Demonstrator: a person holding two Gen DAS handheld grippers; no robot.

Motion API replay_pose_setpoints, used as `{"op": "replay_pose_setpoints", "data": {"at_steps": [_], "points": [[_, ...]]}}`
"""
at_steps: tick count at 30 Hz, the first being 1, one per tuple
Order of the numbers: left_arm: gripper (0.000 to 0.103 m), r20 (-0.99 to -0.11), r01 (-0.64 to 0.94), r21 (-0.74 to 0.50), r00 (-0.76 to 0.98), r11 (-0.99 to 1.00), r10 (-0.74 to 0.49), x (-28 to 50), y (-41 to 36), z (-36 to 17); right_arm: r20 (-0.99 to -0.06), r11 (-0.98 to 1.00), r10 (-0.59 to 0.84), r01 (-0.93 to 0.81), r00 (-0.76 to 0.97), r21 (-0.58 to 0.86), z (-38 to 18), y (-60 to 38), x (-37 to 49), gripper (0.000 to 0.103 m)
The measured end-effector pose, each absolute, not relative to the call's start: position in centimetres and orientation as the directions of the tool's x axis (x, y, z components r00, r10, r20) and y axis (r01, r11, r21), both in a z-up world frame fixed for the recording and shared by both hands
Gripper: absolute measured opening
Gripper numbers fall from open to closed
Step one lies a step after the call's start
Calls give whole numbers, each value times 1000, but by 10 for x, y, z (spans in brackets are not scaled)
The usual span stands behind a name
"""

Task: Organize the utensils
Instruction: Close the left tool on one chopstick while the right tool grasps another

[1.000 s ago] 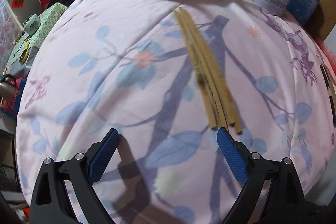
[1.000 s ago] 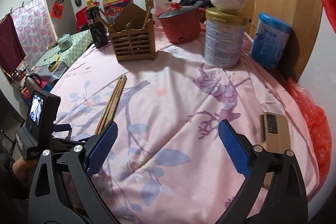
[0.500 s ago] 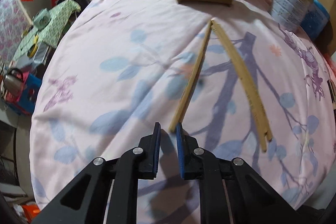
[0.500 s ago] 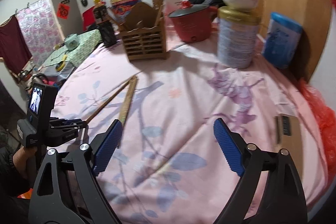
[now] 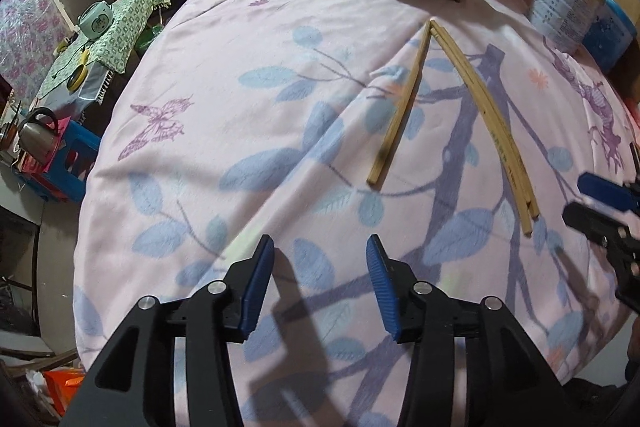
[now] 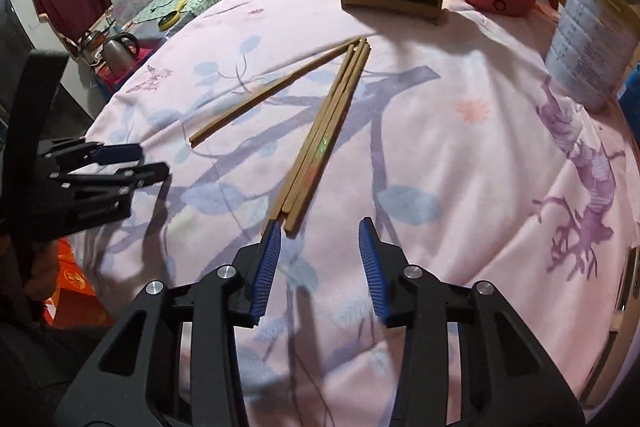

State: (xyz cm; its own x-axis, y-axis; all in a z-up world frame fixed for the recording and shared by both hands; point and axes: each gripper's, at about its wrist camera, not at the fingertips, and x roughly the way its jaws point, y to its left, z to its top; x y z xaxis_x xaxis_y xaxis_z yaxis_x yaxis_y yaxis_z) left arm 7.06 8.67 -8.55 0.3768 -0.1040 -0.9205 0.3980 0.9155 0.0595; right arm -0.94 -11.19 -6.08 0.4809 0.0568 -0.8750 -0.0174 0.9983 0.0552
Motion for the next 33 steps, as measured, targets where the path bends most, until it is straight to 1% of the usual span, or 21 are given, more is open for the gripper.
{"op": "replay_pose_setpoints", "data": {"at_steps": [4, 10, 11, 12, 13, 14, 15, 18, 19, 21, 23, 26, 29, 30, 31, 32, 33], "points": [[49, -919, 376, 68, 384, 924, -88, 71, 98, -84, -892, 998, 69, -28, 447, 63, -71, -110, -3, 34], [50, -921, 356, 73, 382, 932, -74, 73, 107, -82, -884, 999, 33, -52, 467, 10, -78, -101, 1, 33], [50, -921, 357, 71, 382, 931, -76, 74, 107, -81, -880, 999, 16, -46, 475, -6, -78, -102, 0, 26], [50, -921, 358, 70, 382, 931, -77, 74, 107, -81, -874, 1000, -1, -24, 485, -15, -78, -105, -1, 22], [50, -921, 361, 68, 382, 930, -81, 75, 105, -81, -872, 999, -28, 28, 489, -16, -77, -114, -2, 17], [50, -920, 367, 62, 382, 928, -89, 76, 103, -80, -873, 998, -41, 59, 486, -14, -77, -121, -2, 13], [50, -919, 371, 57, 382, 927, -96, 76, 101, -80, -877, 995, -46, 96, 478, 0, -75, -133, -3, 12], [50, -917, 389, 30, 376, 921, -129, 78, 94, -80, -872, 989, 4, 128, 489, 77, -69, -151, -11, 13], [50, -916, 397, 15, 374, 918, -147, 80, 90, -80, -867, 988, 0, 134, 498, 77, -66, -155, -15, 16], [50, -913, 413, -11, 367, 911, -177, 83, 84, -80, -863, 989, -11, 130, 505, 64, -63, -157, -19, 16], [47, -908, 429, -34, 365, 903, -208, 85, 77, -80, -859, 991, -22, 123, 512, 48, -61, -157, -21, 16], [36, -907, 446, -71, 343, 892, -244, 91, 69, -84, -848, 993, -48, 117, 528, 17, -55, -158, -21, 16], [31, -899, 454, -75, 355, 888, -257, 97, 62, -86, -837, 993, -67, 116, 544, -4, -49, -161, -25, 16], [25, -896, 459, -74, 358, 885, -261, 98, 61, -86, -835, 993, -70, 117, 546, -7, -48, -161, -25, 16], [15, -892, 469, -77, 361, 880, -271, 99, 58, -87, -833, 993, -75, 119, 549, -11, -47, -163, -25, 16], [10, -890, 477, -78, 362, 876, -277, 99, 56, -87, -831, 992, -79, 123, 551, -12, -46, -165, -26, 16], [9, -888, 484, -76, 365, 872, -280, 100, 53, -88, -830, 992, -80, 128, 553, -10, -45, -167, -26, 16]]}}
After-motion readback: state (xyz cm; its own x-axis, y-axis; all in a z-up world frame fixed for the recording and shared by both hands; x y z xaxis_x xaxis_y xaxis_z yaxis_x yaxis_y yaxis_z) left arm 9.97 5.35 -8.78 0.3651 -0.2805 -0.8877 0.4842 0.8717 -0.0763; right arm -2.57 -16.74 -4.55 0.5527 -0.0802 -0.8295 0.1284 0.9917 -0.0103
